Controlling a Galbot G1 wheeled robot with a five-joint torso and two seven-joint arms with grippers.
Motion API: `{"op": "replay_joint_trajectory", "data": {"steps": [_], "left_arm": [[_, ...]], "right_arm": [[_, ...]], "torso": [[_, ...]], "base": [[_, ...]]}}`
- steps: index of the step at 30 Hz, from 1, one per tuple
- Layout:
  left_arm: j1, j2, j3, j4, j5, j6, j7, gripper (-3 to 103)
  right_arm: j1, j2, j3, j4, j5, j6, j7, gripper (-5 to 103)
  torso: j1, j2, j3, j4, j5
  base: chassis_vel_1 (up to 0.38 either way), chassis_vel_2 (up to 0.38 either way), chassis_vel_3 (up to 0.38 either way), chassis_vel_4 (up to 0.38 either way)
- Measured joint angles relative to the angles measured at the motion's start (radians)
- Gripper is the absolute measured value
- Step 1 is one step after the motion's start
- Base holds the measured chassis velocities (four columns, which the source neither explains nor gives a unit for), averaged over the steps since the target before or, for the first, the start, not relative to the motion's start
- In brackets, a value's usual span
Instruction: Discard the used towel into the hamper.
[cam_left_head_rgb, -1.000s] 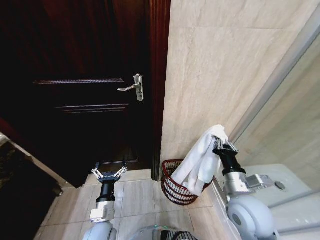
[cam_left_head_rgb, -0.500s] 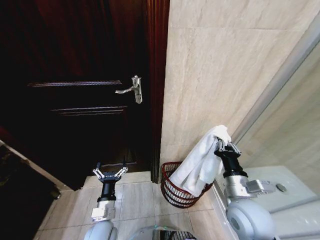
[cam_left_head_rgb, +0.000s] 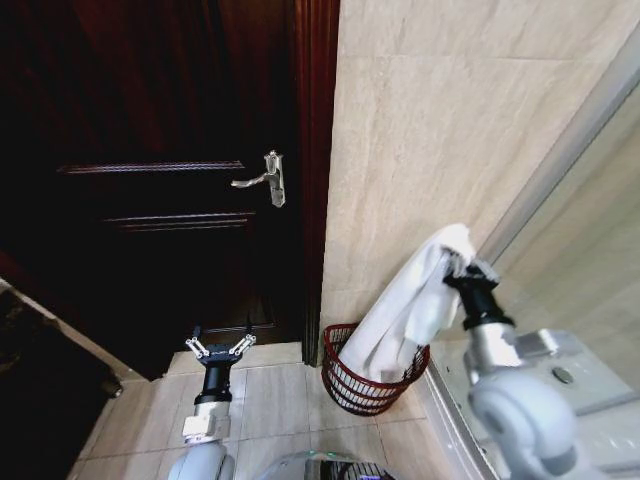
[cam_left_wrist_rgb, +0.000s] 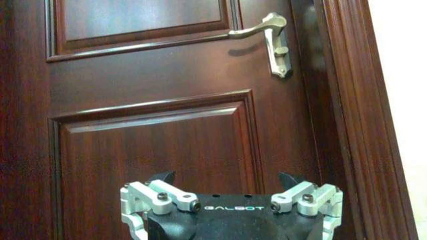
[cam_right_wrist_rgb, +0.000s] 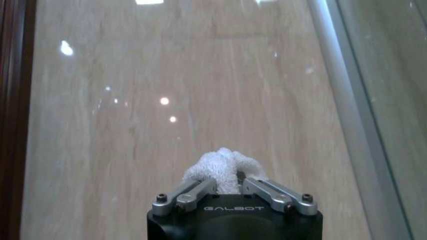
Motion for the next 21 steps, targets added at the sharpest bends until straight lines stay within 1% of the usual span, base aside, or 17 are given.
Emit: {"op": "replay_joint_trajectory", "data": {"steps": [3, 4, 6, 7, 8, 9, 11, 13, 17, 21], "left_arm": [[0.002, -0.003, -0.001, -0.002, 0.003, 0.000, 0.000, 100], [0.002, -0.005, -0.001, -0.002, 0.003, 0.000, 0.000, 100], [0.001, -0.007, 0.000, -0.003, 0.007, -0.001, 0.000, 100], [0.001, -0.007, 0.000, -0.003, 0.007, -0.001, 0.000, 100], [-0.001, -0.009, 0.001, -0.003, 0.009, -0.001, 0.000, 100], [-0.002, -0.010, 0.002, -0.002, 0.010, -0.001, 0.000, 100], [-0.004, -0.013, 0.004, -0.002, 0.013, -0.001, 0.000, 100], [-0.004, -0.015, 0.004, -0.002, 0.014, -0.001, 0.000, 100], [-0.004, -0.022, 0.005, -0.002, 0.014, -0.003, 0.000, 100], [-0.005, -0.026, 0.005, -0.002, 0.015, -0.004, 0.000, 100]], "right_arm": [[0.004, -0.008, -0.002, 0.000, 0.005, -0.003, -0.004, 3], [-0.004, -0.001, -0.009, 0.000, 0.001, -0.002, -0.012, 3], [-0.051, 0.039, -0.047, -0.004, -0.023, 0.017, -0.066, 3], [-0.051, 0.039, -0.047, -0.004, -0.023, 0.017, -0.066, 3], [-0.068, 0.055, -0.062, -0.018, -0.022, 0.023, -0.093, 3], [-0.079, 0.065, -0.074, -0.031, -0.015, 0.024, -0.103, 3], [-0.096, 0.087, -0.094, -0.079, 0.009, 0.025, -0.115, 3], [-0.099, 0.094, -0.095, -0.099, 0.014, 0.029, -0.117, 3], [-0.121, 0.114, -0.090, -0.178, 0.023, 0.058, -0.130, 3], [-0.154, 0.128, -0.085, -0.200, 0.025, 0.073, -0.147, 3]], "torso": [[0.000, 0.000, 0.000, -0.0001, -0.0002], [0.000, 0.000, 0.000, -0.0001, -0.0002], [0.000, 0.001, 0.000, -0.0005, 0.0001], [0.000, 0.001, 0.000, -0.0005, 0.0001], [0.000, 0.001, 0.000, -0.0006, -0.0003], [0.000, 0.001, 0.000, -0.0005, -0.0003], [0.000, 0.001, 0.001, -0.0003, 0.0002], [0.000, 0.001, 0.000, -0.0002, -0.0001], [0.000, 0.001, 0.001, 0.0000, 0.0000], [0.001, 0.001, 0.001, -0.0001, 0.0000]], "base": [[0.000, 0.000, 0.000, 0.000], [0.000, 0.000, 0.000, 0.000], [0.000, 0.000, 0.000, 0.000], [0.000, 0.000, 0.000, 0.000], [0.000, 0.000, 0.000, 0.000], [0.000, 0.000, 0.000, 0.000], [0.000, 0.000, 0.000, 0.000], [0.000, 0.000, 0.000, 0.000], [0.000, 0.000, 0.000, 0.000], [0.000, 0.000, 0.000, 0.000]]}}
